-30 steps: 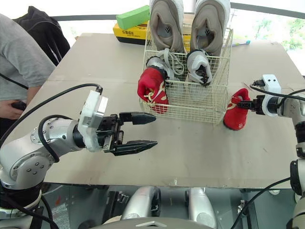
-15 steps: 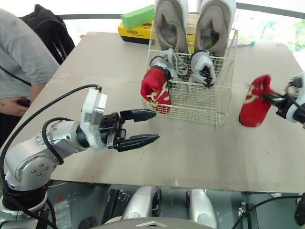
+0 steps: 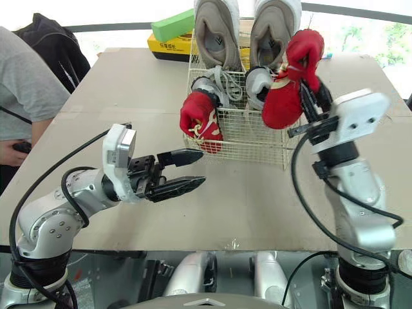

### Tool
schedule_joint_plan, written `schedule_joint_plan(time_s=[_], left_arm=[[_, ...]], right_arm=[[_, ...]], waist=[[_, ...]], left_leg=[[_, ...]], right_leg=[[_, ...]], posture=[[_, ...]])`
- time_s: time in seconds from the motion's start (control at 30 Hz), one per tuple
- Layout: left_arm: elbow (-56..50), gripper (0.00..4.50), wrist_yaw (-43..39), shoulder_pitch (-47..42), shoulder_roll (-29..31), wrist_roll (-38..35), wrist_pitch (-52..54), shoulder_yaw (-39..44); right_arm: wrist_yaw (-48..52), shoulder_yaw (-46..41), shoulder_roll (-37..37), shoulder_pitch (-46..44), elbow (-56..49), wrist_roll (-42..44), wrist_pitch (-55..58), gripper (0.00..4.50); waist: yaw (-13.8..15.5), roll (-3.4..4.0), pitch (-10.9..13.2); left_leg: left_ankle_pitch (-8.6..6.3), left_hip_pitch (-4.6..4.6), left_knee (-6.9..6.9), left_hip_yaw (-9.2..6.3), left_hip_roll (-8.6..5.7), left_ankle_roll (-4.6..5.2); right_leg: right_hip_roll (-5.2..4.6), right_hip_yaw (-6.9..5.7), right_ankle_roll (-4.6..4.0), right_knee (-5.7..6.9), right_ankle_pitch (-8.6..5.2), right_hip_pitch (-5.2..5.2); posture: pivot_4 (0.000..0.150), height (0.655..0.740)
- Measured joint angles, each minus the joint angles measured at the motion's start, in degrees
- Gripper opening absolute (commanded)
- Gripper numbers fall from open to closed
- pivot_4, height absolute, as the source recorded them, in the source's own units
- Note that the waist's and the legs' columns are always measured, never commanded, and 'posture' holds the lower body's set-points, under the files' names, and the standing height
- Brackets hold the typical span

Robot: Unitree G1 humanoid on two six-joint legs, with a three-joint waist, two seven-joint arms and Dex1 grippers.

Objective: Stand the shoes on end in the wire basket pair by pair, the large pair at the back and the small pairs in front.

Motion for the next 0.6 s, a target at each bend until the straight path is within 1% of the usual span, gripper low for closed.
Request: schedule_joint_plan(time_s=[0.07,0.17,0.2,0.33,0.37,0.47,0.53,0.6], left_arm=[[0.3,3.80,0.0,0.2,0.3,0.4,-0.4,0.5],[-0.9,3.80,0.8,1.7,0.3,0.4,-0.7,0.6],[-1.1,3.80,0.9,1.8,0.2,0.4,-0.7,0.6],[-2.8,3.80,2.8,1.8,0.0,0.4,-0.7,0.5],[-3.3,3.80,3.3,1.8,-0.2,0.4,-0.7,0.4],[-3.4,3.80,4.2,1.8,-0.3,0.4,-0.7,0.4],[-3.4,3.80,4.3,1.9,-0.3,0.4,-0.7,0.4],[-3.3,3.80,4.3,2.4,-0.3,0.5,-0.9,0.4]], right_arm=[[0.1,3.3,0.8,3.2,3.3,-4.9,-8.3,0.06],[-0.1,6.4,2.3,7.0,8.6,-10.1,-17.4,0.06],[-0.1,6.6,2.3,7.2,9.1,-10.6,-17.9,0.06],[-2.5,8.9,2.2,7.5,17.2,-18.8,-26.4,0.06],[-3.9,9.6,2.2,8.0,21.6,-21.6,-30.3,0.06],[-3.7,10.2,2.2,9.2,25.8,-22.2,-33.5,0.06],[-2.4,10.1,2.2,9.6,26.5,-20.4,-34.2,0.06],[0.1,10.0,2.6,11.4,24.3,-15.2,-31.6,0.06]], waist=[[0.3,0.00,0.0],[0.5,0.00,0.0],[0.5,0.00,0.0],[0.5,-0.06,0.0],[0.5,-0.07,0.0],[0.5,-0.08,0.0],[0.5,-0.11,-0.1],[0.6,-0.19,-0.1]], left_leg=[[0.00,-0.01,-0.02,0.03,0.00,-0.01],[0.00,0.02,-0.02,0.03,0.01,0.00],[0.00,0.02,-0.02,0.03,0.01,0.00],[0.01,0.33,-0.01,0.08,0.01,-0.01],[0.01,0.48,-0.02,0.11,0.01,-0.02],[0.01,0.56,-0.03,0.14,0.02,-0.02],[0.01,0.56,-0.03,0.15,0.02,-0.01],[0.00,0.57,-0.06,0.11,0.04,-0.01]], right_leg=[[-0.03,0.02,0.00,-0.04,0.00,0.00],[-0.06,0.02,0.00,-0.02,0.00,0.01],[-0.07,0.03,-0.01,-0.01,0.00,0.01],[-0.06,0.08,-0.18,0.10,-0.09,0.19],[-0.07,0.10,-0.20,0.11,-0.11,0.30],[-0.07,0.13,-0.22,0.12,-0.11,0.36],[-0.07,0.15,-0.21,0.12,-0.11,0.36],[-0.07,0.11,-0.20,0.12,-0.10,0.37]], posture=[[0.150,0.7400],[0.150,0.7400],[0.150,0.7400],[0.150,0.7400],[0.150,0.7400],[0.150,0.7400],[0.150,0.7400],[0.150,0.7400]])
